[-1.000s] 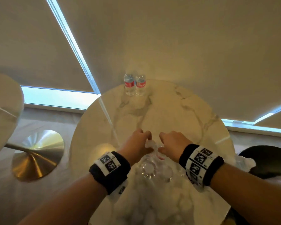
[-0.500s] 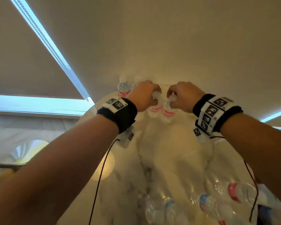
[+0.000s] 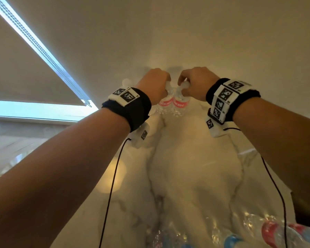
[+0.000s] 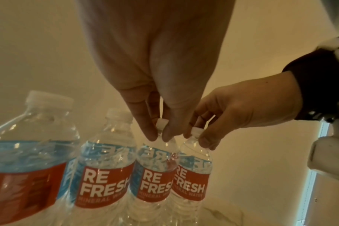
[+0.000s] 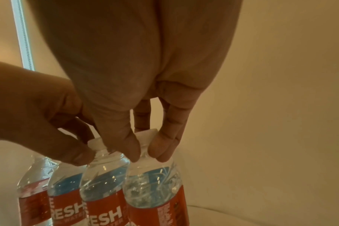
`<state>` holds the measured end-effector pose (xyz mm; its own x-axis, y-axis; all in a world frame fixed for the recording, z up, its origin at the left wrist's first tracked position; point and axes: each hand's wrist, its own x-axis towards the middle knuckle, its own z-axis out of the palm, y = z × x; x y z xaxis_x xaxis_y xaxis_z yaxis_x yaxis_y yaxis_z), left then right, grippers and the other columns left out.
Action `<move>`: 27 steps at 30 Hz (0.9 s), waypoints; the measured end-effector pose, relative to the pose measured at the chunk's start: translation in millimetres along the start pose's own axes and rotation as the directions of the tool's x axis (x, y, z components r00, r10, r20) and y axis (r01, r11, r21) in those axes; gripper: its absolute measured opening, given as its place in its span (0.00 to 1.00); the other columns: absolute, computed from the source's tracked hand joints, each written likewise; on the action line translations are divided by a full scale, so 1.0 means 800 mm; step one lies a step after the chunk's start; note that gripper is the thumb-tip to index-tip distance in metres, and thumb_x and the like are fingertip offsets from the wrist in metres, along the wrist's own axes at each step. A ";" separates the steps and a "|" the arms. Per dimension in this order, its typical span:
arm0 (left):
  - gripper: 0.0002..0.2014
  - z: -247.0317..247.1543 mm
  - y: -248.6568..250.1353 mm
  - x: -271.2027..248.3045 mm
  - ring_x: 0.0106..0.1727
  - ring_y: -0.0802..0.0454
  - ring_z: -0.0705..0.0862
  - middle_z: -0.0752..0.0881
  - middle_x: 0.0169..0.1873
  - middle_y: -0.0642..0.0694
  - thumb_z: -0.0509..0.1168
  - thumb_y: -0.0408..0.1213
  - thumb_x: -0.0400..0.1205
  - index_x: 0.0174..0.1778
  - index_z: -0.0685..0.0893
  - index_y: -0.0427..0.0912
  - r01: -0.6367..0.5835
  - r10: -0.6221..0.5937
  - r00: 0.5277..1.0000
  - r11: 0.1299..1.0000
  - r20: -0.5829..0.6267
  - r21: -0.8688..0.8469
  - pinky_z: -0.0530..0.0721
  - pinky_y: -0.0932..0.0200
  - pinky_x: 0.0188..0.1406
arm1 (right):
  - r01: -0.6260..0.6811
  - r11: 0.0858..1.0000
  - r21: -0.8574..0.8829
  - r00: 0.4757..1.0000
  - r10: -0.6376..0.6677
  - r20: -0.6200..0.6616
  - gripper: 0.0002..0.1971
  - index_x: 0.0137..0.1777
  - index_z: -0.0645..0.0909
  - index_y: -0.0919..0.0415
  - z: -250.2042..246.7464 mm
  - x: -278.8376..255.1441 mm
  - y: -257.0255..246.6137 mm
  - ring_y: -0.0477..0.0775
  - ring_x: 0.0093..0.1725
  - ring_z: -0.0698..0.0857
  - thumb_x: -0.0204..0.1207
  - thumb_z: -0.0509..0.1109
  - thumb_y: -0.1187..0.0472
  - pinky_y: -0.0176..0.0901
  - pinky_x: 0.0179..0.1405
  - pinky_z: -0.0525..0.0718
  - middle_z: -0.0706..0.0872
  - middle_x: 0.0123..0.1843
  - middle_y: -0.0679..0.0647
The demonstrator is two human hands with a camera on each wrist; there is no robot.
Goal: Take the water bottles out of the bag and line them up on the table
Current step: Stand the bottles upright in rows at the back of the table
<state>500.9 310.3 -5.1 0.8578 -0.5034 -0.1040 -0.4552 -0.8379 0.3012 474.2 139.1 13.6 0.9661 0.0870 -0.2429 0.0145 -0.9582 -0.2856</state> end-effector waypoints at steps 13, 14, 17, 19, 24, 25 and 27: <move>0.18 -0.027 0.071 -0.217 0.50 0.54 0.87 0.89 0.57 0.49 0.69 0.47 0.84 0.68 0.85 0.45 -0.077 0.091 0.995 0.969 0.049 -0.236 0.83 0.60 0.54 | 0.020 0.996 0.088 0.995 -0.028 0.096 0.22 0.64 0.79 0.53 -0.001 -0.247 -0.053 0.52 0.46 0.83 0.72 0.75 0.46 0.45 0.47 0.80 0.86 0.53 0.50; 0.17 -0.023 0.079 -0.250 0.47 0.56 0.87 0.88 0.53 0.52 0.69 0.48 0.84 0.66 0.86 0.46 -0.095 0.122 0.989 0.960 0.089 -0.263 0.84 0.59 0.53 | 0.031 0.994 0.104 0.990 -0.045 0.134 0.21 0.63 0.79 0.52 0.007 -0.282 -0.062 0.51 0.46 0.84 0.72 0.74 0.45 0.46 0.48 0.82 0.86 0.52 0.48; 0.12 -0.009 0.100 -0.343 0.43 0.59 0.86 0.87 0.45 0.57 0.68 0.50 0.84 0.59 0.89 0.50 -0.153 0.216 0.955 0.946 0.205 -0.285 0.85 0.60 0.50 | 0.065 0.986 0.154 0.968 -0.100 0.232 0.20 0.60 0.80 0.48 0.036 -0.377 -0.082 0.47 0.44 0.84 0.72 0.73 0.40 0.49 0.49 0.84 0.84 0.49 0.45; 0.16 0.002 0.111 -0.392 0.43 0.59 0.87 0.89 0.44 0.56 0.66 0.57 0.82 0.55 0.91 0.52 -0.141 0.224 0.931 0.949 0.288 -0.283 0.85 0.59 0.49 | 0.086 0.982 0.169 0.944 -0.134 0.300 0.23 0.59 0.79 0.45 0.056 -0.426 -0.088 0.44 0.44 0.82 0.69 0.71 0.34 0.44 0.48 0.83 0.82 0.50 0.43; 0.25 0.039 0.121 -0.456 0.45 0.61 0.82 0.82 0.47 0.61 0.70 0.69 0.72 0.58 0.86 0.59 -0.024 0.104 0.911 0.979 0.400 -0.200 0.84 0.61 0.47 | 0.168 0.980 0.106 0.879 -0.198 0.434 0.27 0.66 0.73 0.41 0.107 -0.485 -0.082 0.48 0.47 0.79 0.68 0.75 0.39 0.40 0.48 0.79 0.73 0.58 0.45; 0.24 0.045 0.123 -0.461 0.46 0.59 0.82 0.81 0.50 0.59 0.73 0.66 0.72 0.60 0.84 0.59 -0.018 0.097 0.908 0.981 0.408 -0.192 0.85 0.59 0.48 | 0.191 0.978 0.089 0.883 -0.210 0.420 0.25 0.66 0.73 0.42 0.116 -0.487 -0.080 0.49 0.45 0.80 0.70 0.75 0.44 0.40 0.47 0.79 0.72 0.59 0.47; 0.22 0.053 0.130 -0.469 0.45 0.55 0.83 0.79 0.52 0.56 0.76 0.57 0.73 0.60 0.83 0.56 -0.005 0.089 0.919 0.977 0.385 -0.213 0.86 0.55 0.47 | 0.224 0.971 0.084 0.900 -0.239 0.364 0.19 0.64 0.75 0.44 0.125 -0.484 -0.076 0.51 0.43 0.81 0.74 0.73 0.49 0.41 0.45 0.79 0.74 0.58 0.48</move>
<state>121.8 403.1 25.0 0.6557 -0.6183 -0.4334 -0.3986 -0.7709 0.4968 73.1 191.1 32.4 0.7722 0.4067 -0.4882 0.2087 -0.8881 -0.4096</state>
